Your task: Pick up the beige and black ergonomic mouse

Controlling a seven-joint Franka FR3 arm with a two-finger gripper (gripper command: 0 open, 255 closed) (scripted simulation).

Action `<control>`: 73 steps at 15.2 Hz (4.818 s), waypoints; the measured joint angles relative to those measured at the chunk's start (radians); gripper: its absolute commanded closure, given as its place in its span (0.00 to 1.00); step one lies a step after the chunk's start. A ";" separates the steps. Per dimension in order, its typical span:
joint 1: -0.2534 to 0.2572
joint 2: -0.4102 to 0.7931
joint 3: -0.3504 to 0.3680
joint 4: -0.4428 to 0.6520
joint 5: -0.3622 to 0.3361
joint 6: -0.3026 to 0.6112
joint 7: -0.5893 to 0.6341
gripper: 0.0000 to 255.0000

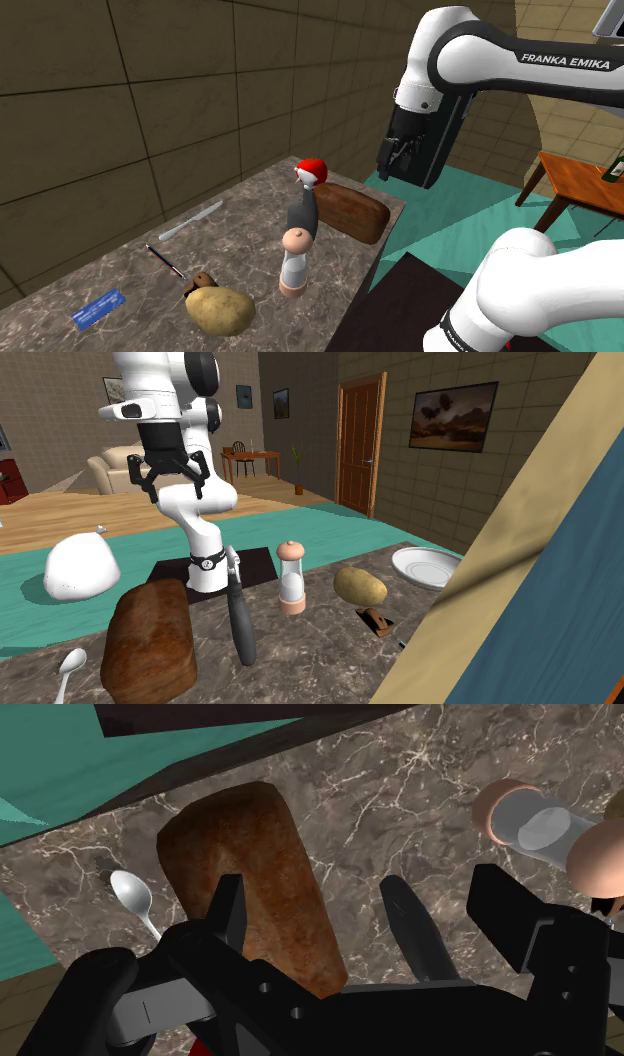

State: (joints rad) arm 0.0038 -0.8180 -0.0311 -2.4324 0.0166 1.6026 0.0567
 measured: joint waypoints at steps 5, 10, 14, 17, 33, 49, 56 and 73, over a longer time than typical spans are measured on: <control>0.026 0.064 0.059 -0.008 0.039 0.066 0.058 0.00; 0.062 0.189 0.147 0.003 0.088 0.172 0.143 0.00; 0.083 0.303 0.211 0.042 0.110 0.243 0.207 0.00; 0.097 0.398 0.260 0.085 0.117 0.292 0.259 0.00; 0.190 0.975 0.437 0.444 -0.030 0.458 0.577 0.00; 0.350 1.428 0.412 0.845 -0.192 0.458 0.733 0.00; 0.351 1.439 0.410 0.840 -0.196 0.476 0.734 1.00; 0.341 1.371 0.426 0.887 -0.170 0.363 0.723 1.00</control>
State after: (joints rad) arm 0.3452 0.5528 0.3952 -1.5458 -0.1537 1.9651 0.7797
